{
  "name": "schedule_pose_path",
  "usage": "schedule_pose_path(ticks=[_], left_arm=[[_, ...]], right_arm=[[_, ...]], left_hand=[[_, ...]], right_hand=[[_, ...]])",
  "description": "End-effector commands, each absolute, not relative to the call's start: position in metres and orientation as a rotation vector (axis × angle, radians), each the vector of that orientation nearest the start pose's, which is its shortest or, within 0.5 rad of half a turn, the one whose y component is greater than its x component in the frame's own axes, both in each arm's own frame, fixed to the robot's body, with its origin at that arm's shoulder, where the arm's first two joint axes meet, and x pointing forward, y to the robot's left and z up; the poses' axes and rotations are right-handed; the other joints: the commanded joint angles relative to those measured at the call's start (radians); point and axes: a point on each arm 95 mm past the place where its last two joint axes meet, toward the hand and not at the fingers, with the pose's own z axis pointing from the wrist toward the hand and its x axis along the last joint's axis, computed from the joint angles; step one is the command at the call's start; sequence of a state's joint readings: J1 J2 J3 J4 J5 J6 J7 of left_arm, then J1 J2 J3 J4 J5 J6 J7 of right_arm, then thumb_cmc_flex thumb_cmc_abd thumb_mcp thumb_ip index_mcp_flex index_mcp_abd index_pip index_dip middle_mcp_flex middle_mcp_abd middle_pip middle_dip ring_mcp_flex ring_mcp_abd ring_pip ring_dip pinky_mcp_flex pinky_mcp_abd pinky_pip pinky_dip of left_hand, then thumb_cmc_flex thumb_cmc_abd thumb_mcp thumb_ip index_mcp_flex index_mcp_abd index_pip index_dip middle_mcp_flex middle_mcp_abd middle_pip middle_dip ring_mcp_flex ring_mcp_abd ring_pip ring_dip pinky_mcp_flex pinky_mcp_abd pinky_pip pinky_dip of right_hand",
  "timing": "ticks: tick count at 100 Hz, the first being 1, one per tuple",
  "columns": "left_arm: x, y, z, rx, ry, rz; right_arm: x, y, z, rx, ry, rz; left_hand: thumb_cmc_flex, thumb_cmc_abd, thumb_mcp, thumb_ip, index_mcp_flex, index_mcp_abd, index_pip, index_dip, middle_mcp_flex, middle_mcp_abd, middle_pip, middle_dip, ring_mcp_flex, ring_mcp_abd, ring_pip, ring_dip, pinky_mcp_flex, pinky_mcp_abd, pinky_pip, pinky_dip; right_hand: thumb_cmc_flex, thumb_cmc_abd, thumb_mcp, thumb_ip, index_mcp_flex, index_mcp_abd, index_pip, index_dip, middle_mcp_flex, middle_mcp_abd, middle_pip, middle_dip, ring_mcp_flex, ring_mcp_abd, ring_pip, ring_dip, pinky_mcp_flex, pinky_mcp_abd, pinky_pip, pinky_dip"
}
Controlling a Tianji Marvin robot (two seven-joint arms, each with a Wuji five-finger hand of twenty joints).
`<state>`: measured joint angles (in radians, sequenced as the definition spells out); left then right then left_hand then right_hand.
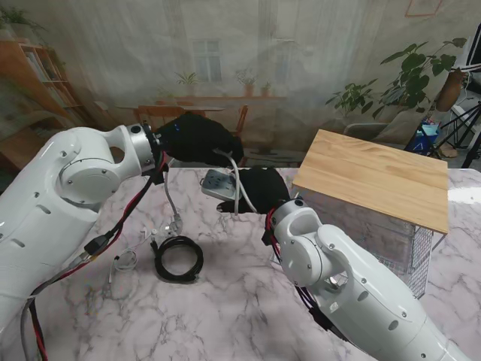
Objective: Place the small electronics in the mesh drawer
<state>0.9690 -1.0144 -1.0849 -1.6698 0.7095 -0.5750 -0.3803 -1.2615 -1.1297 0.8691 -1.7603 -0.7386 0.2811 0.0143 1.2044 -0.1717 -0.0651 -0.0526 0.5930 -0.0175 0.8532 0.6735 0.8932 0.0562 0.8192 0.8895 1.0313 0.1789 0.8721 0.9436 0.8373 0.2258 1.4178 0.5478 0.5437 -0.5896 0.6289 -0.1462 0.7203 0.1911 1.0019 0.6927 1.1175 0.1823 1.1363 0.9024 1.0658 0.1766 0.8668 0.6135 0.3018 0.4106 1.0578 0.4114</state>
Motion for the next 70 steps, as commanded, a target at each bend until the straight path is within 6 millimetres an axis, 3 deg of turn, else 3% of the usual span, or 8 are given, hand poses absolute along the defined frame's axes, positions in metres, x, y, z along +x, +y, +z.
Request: schedule_pose_path(ticks=[1,30,70], left_arm=[[0.475,-0.070,-0.087,-0.380,1.928,-1.818],[0.500,-0.075,-0.103,-0.512,1.961,-1.769],[0.510,-0.088,-0.133,-0.555,2.086,-1.665]], right_arm=[[0.414,0.134,-0.230,1.251,1.449,1.776],[0.398,0.140,-0.232,1.280,1.500,1.843],[0.385,0.138,-0.230,1.314,1.506,1.913]], left_hand=[[0.087,0.077,0.092,0.044,0.010,-0.023,0.014,0.009,0.025,0.007,0.019,0.018,0.048,0.021,0.073,0.023,0.030,-0.001,0.051,0.023],[0.087,0.078,0.091,0.044,0.015,-0.026,0.010,0.013,0.027,0.012,0.018,0.023,0.046,0.023,0.080,0.028,0.026,0.005,0.056,0.027],[0.087,0.080,0.089,0.044,0.018,-0.029,0.003,0.013,0.029,0.013,0.016,0.030,0.045,0.024,0.088,0.031,0.024,0.005,0.061,0.032]], right_hand=[[0.213,0.215,0.210,-0.017,0.064,-0.195,0.036,-0.009,0.046,-0.002,0.065,0.005,0.034,-0.034,0.078,-0.003,-0.005,0.012,0.011,-0.002],[0.212,0.216,0.209,-0.017,0.063,-0.197,0.035,-0.008,0.045,-0.003,0.064,0.005,0.034,-0.035,0.076,-0.003,-0.005,0.009,0.011,-0.002],[0.213,0.218,0.208,-0.016,0.064,-0.196,0.033,-0.007,0.045,-0.004,0.063,0.005,0.034,-0.034,0.072,-0.004,-0.004,0.009,0.011,-0.003]])
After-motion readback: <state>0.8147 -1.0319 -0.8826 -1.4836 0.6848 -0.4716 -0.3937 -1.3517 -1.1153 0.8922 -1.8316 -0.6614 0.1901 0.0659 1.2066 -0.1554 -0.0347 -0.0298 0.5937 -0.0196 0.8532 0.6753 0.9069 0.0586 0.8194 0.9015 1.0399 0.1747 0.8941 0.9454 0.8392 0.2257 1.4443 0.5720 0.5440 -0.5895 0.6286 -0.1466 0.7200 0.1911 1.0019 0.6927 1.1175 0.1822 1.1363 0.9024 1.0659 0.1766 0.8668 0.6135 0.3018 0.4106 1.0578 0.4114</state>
